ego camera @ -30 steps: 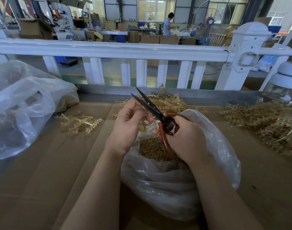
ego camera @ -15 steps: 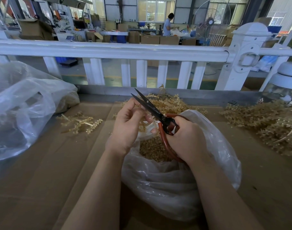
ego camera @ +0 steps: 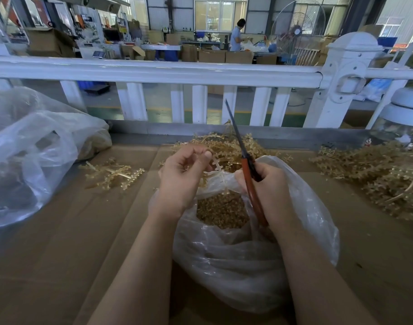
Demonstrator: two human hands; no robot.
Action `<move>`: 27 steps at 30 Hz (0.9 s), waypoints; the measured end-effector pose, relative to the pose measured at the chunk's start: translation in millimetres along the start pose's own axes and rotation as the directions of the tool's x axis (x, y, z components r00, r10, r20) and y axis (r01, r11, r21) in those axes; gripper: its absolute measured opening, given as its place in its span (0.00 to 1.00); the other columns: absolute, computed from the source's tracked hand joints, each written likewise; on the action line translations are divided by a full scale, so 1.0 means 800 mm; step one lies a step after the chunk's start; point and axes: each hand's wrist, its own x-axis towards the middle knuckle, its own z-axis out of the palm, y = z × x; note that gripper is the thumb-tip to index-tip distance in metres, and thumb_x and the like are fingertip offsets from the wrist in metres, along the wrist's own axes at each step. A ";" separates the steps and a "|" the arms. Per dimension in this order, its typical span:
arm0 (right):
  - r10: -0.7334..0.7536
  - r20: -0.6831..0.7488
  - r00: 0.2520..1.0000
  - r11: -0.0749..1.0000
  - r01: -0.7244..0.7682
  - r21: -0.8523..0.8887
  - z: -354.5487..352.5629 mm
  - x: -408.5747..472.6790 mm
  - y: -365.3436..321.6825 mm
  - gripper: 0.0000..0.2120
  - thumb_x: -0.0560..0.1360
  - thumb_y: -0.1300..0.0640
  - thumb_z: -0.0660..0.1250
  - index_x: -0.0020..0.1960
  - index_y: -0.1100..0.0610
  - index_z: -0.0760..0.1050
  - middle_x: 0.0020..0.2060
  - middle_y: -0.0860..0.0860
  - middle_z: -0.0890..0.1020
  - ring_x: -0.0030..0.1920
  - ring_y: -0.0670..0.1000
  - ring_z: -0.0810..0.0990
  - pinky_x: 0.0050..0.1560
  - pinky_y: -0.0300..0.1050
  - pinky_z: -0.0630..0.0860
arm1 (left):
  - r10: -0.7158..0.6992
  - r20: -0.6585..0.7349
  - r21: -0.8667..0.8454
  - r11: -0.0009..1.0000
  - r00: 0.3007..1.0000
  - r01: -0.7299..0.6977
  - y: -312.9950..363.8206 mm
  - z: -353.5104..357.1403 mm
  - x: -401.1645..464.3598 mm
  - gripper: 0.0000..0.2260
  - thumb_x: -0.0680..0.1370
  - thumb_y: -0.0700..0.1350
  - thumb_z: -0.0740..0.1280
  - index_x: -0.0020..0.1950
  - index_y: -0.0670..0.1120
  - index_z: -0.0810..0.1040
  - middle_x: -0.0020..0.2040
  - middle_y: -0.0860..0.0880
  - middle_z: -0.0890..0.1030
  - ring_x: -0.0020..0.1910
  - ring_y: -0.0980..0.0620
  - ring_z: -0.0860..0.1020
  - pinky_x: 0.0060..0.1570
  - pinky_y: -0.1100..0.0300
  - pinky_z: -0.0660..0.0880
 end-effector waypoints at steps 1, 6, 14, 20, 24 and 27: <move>0.016 0.011 1.000 0.999 -0.017 0.038 -0.001 0.000 -0.002 0.14 0.75 0.51 0.73 0.39 0.61 0.81 0.30 0.57 0.81 0.31 0.56 0.80 0.34 0.53 0.78 | 0.016 0.007 0.004 1.000 1.000 -0.016 0.002 0.002 0.000 0.04 0.79 0.42 0.69 0.49 0.41 0.82 0.39 0.48 0.82 0.40 0.52 0.80 0.46 0.57 0.78; 0.045 0.109 0.993 0.994 -0.055 0.098 0.002 -0.002 -0.011 0.05 0.73 0.52 0.76 0.41 0.52 0.84 0.35 0.50 0.86 0.38 0.50 0.85 0.42 0.45 0.82 | 0.045 0.096 0.005 0.999 0.994 -0.045 0.012 0.012 -0.003 0.03 0.78 0.38 0.70 0.46 0.42 0.83 0.40 0.51 0.82 0.41 0.56 0.79 0.46 0.63 0.76; 0.097 0.115 0.989 0.925 -0.132 0.357 -0.004 -0.002 -0.017 0.05 0.77 0.63 0.71 0.42 0.59 0.80 0.35 0.55 0.84 0.29 0.43 0.80 0.33 0.33 0.75 | -0.097 0.067 -0.147 0.983 0.993 0.106 0.016 0.002 -0.006 0.30 0.72 0.50 0.72 0.72 0.59 0.67 0.70 0.58 0.71 0.63 0.58 0.75 0.54 0.65 0.77; -0.037 0.174 0.984 0.801 -0.075 0.593 -0.017 -0.001 -0.009 0.06 0.81 0.63 0.64 0.51 0.67 0.74 0.30 0.48 0.77 0.23 0.43 0.63 0.21 0.34 0.60 | -0.224 0.200 -0.102 0.964 0.954 0.248 0.011 -0.008 -0.003 0.22 0.76 0.36 0.70 0.69 0.47 0.74 0.54 0.50 0.82 0.49 0.62 0.82 0.45 0.71 0.76; -0.050 0.162 0.986 0.783 -0.062 0.619 -0.017 0.001 -0.006 0.07 0.82 0.62 0.64 0.52 0.67 0.74 0.26 0.44 0.75 0.22 0.43 0.61 0.21 0.35 0.58 | -0.239 0.323 -0.140 0.945 0.916 0.296 0.013 -0.006 -0.002 0.18 0.70 0.35 0.74 0.59 0.36 0.77 0.49 0.40 0.83 0.44 0.49 0.82 0.43 0.61 0.79; -0.050 0.147 0.988 0.786 -0.052 0.616 -0.018 -0.001 -0.007 0.09 0.82 0.60 0.64 0.52 0.67 0.75 0.24 0.45 0.72 0.22 0.44 0.60 0.23 0.38 0.55 | -0.240 0.353 -0.157 0.938 0.904 0.310 0.015 -0.008 -0.002 0.15 0.65 0.40 0.75 0.50 0.39 0.81 0.42 0.42 0.84 0.39 0.49 0.81 0.45 0.53 0.78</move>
